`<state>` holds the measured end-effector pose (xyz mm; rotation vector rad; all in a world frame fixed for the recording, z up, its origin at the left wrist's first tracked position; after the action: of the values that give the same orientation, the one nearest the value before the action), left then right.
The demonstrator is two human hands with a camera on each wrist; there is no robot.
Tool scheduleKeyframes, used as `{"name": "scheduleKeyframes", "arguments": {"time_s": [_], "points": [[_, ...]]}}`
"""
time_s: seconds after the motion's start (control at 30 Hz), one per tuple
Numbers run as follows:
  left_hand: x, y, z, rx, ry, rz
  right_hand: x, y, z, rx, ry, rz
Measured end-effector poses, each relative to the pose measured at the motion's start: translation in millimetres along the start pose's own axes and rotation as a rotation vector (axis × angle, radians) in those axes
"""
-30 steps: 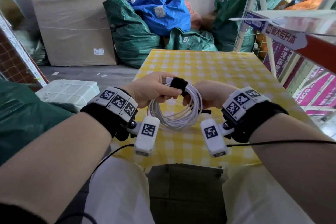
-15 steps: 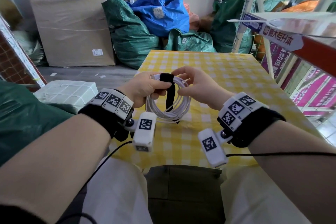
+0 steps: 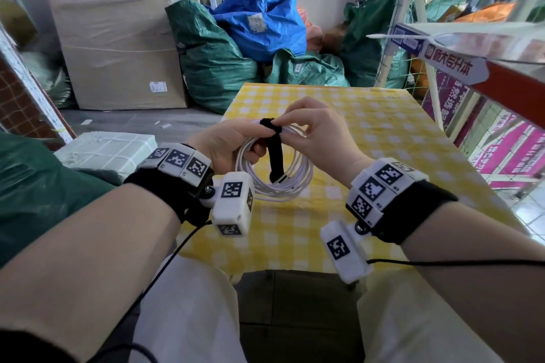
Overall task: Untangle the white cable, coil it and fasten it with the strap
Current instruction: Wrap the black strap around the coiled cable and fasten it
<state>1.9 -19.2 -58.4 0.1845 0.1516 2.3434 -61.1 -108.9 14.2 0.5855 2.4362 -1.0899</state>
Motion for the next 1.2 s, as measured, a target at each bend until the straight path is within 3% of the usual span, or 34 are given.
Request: {"name": "scheduleKeyframes", "arguments": {"time_s": [0.13, 0.33, 0.5, 0.67, 0.8, 1.03, 1.2], "points": [[3.2, 3.9, -7.2, 0.101, -0.06, -0.004, 0.8, -0.5, -10.5, 0.053, -0.068, 0.012], [1.8, 10.5, -6.0, 0.102, -0.044, -0.041, 4.8, 4.1, -16.0, 0.1, -0.109, -0.007], [-2.1, 7.8, 5.4, -0.095, 0.103, -0.063, -3.2, -6.6, -4.4, -0.03, 0.036, -0.023], [-4.3, -3.7, 15.8, -0.403, 0.187, 0.025, -9.0, -10.7, -1.8, -0.122, 0.169, -0.072], [-1.4, 13.6, 19.0, -0.626, 0.234, -0.113, -19.4, -10.1, 2.0, -0.179, 0.229, -0.122], [6.0, 30.6, 19.9, -0.556, 0.269, -0.29, -7.5, 9.5, 45.4, -0.297, 0.538, -0.235], [1.3, 24.9, 20.4, -0.402, 0.316, -0.205, -1.6, 18.3, 54.0, -0.427, 0.66, -0.315]]}}
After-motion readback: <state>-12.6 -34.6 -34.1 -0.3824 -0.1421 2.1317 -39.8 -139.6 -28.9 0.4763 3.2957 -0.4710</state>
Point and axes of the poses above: each hand's wrist, its own x-axis away from the middle knuckle, its own y-axis out of the palm, z = x × y, the point moved 10 cm from there along -x, towards the middle knuckle, and after that the axes turned 10 degrees about y, right-handed, at the moved point
